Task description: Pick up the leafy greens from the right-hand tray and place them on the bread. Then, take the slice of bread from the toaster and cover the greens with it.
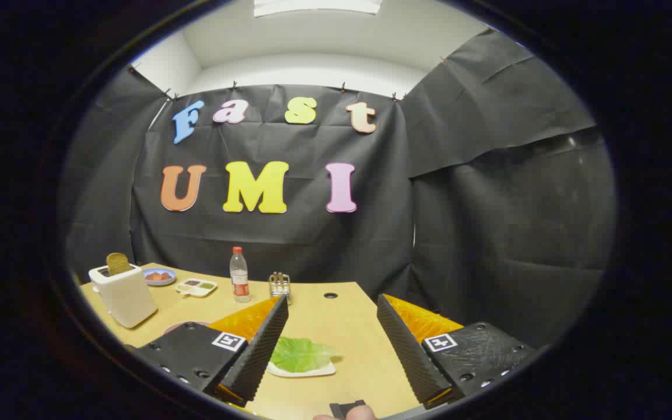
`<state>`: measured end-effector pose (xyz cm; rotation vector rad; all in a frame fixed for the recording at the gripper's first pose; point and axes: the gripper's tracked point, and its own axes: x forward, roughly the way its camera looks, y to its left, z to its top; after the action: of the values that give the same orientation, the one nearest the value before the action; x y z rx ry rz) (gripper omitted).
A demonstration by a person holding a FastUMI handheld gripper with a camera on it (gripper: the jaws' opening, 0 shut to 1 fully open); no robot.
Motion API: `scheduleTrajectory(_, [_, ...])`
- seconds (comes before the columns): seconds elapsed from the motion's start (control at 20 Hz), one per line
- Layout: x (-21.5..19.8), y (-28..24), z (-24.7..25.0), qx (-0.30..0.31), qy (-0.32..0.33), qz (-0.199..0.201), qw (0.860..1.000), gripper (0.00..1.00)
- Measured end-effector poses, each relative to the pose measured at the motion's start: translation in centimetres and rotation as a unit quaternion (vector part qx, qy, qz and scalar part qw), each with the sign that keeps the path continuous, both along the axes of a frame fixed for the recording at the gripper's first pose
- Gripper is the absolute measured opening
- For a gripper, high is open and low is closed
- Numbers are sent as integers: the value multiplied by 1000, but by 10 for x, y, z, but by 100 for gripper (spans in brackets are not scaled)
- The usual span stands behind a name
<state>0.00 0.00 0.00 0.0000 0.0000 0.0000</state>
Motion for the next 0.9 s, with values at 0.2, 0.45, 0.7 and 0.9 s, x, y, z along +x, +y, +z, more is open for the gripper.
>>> scheduleTrajectory(0.2, [-2, 1, 3, -5, -1, -3, 1000, 95])
scheduleTrajectory(0.45, [1, 5, -1, 0, 7, -3, 1000, 95])
scheduleTrajectory(0.7, [6, 11, -10, -1, 18, -3, 1000, 95])
scheduleTrajectory(0.9, [11, 16, -20, 11, 30, -5, 999, 95])
